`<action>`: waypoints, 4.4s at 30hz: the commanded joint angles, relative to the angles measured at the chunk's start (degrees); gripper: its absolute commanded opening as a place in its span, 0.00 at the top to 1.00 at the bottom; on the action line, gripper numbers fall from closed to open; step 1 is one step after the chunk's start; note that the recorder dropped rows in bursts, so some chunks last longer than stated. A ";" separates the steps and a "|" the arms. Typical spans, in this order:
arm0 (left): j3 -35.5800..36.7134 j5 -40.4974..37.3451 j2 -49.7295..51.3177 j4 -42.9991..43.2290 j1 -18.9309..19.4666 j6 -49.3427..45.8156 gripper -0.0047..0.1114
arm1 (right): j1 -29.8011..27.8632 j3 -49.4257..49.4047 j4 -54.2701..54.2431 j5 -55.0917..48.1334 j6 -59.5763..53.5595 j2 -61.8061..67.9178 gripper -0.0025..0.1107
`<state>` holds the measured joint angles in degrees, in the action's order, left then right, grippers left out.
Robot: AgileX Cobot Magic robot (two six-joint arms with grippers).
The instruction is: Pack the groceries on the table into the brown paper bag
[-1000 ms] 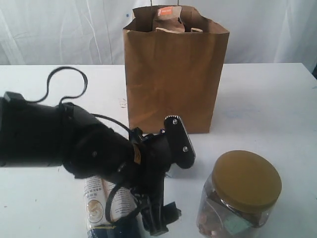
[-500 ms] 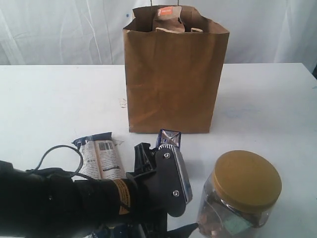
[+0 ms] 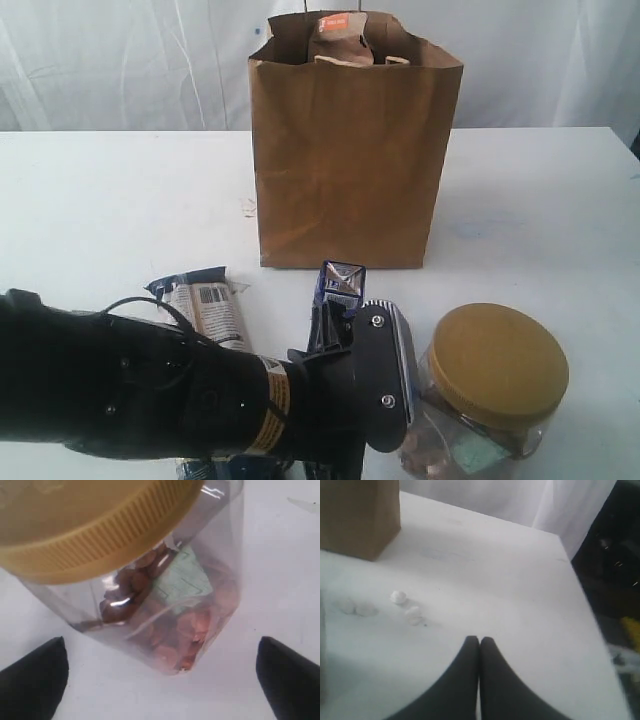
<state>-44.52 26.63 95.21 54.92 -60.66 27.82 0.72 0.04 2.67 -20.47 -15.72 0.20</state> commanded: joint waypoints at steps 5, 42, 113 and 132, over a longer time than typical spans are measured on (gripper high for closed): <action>-0.49 10.45 -0.59 23.35 9.22 23.90 0.06 | 0.39 -0.04 -7.25 15.38 2.73 -0.20 0.98; -2.28 21.78 -0.59 19.19 18.04 12.12 0.06 | 3.78 3.33 -62.36 -2.85 -3.02 27.09 0.98; -19.86 37.27 18.66 27.57 17.93 18.91 0.06 | 3.89 13.71 -85.46 1.00 -35.59 56.73 0.98; -19.86 31.60 19.52 34.05 17.93 21.27 0.06 | 3.89 21.30 -85.47 5.73 -39.65 67.04 0.98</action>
<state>-64.16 58.84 115.09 88.53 -42.56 47.87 4.56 20.96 -82.77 -17.75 -54.52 67.80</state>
